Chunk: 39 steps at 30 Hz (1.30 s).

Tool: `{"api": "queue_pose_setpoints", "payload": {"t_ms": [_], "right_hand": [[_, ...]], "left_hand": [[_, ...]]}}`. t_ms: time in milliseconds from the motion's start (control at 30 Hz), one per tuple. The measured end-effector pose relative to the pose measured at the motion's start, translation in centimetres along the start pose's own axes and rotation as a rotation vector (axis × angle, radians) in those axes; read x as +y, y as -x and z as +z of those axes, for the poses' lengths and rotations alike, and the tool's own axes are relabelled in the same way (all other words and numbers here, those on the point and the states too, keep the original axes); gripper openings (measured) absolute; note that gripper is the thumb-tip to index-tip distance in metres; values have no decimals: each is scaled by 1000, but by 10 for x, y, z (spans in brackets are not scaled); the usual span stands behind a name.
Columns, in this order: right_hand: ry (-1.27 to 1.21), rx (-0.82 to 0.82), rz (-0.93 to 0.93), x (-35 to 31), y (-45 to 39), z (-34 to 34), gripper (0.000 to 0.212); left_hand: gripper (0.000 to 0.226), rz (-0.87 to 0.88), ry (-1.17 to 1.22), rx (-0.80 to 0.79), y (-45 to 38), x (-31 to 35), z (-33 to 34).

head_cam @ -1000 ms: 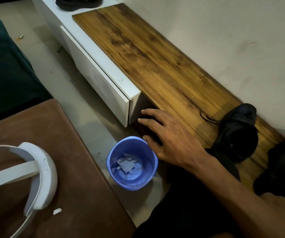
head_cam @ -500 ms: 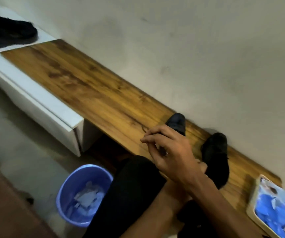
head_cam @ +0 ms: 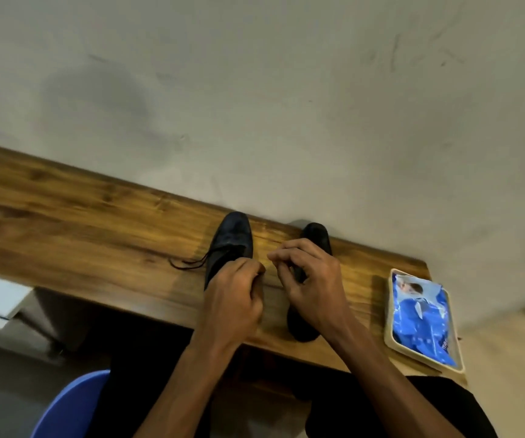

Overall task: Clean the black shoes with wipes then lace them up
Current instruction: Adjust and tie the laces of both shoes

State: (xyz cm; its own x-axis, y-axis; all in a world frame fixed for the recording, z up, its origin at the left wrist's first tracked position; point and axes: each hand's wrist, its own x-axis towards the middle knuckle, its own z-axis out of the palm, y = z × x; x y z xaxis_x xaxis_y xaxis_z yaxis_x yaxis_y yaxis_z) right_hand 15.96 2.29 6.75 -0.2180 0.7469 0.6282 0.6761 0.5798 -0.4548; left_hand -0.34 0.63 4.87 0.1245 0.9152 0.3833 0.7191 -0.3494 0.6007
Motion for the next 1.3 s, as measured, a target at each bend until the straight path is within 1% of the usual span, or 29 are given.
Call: {"api": "queue_pose_setpoints", "payload": {"t_ms": [67, 133, 233, 300, 367, 400, 467, 567, 633, 733, 933, 1100, 1167, 1233, 1300], "right_hand": [[21, -9, 40, 15, 8, 0, 17], [35, -33, 71, 28, 12, 3, 17], [45, -66, 103, 44, 11, 7, 17], [49, -96, 135, 51, 12, 12, 17], [63, -163, 169, 56, 14, 20, 17], [63, -226, 194, 55, 15, 25, 18], [64, -400, 229, 51, 15, 34, 29], [115, -687, 240, 42, 16, 41, 48], [168, -769, 228, 40, 19, 43, 52], [216, -775, 226, 44, 24, 39, 46], [310, -807, 259, 42, 27, 16, 37], [366, -854, 304, 38, 26, 5, 37], [350, -862, 334, 39, 23, 2, 34], [283, -810, 385, 42, 19, -2, 30], [207, -676, 437, 47, 14, -2, 24]], "left_hand": [[13, -27, 10, 0, -7, 0, 5], [21, -93, -58, -9, -12, -6, 6], [45, -284, -175, -88, -23, -24, 12], [53, -442, -197, -177, -31, -35, 11], [48, -576, -176, -263, -38, -43, 12], [40, -596, -184, -293, -39, -46, 13], [31, -584, -230, -324, -38, -49, 17], [35, -538, -276, -322, -36, -49, 24], [35, -509, -265, -312, -36, -46, 27], [36, -456, -245, -320, -32, -41, 33], [43, -419, -192, -373, -24, -28, 45], [41, -383, -179, -419, -19, -21, 48], [39, -364, -158, -424, -20, -20, 46], [35, -356, -106, -424, -25, -22, 42], [30, -400, -39, -440, -32, -28, 39]]}}
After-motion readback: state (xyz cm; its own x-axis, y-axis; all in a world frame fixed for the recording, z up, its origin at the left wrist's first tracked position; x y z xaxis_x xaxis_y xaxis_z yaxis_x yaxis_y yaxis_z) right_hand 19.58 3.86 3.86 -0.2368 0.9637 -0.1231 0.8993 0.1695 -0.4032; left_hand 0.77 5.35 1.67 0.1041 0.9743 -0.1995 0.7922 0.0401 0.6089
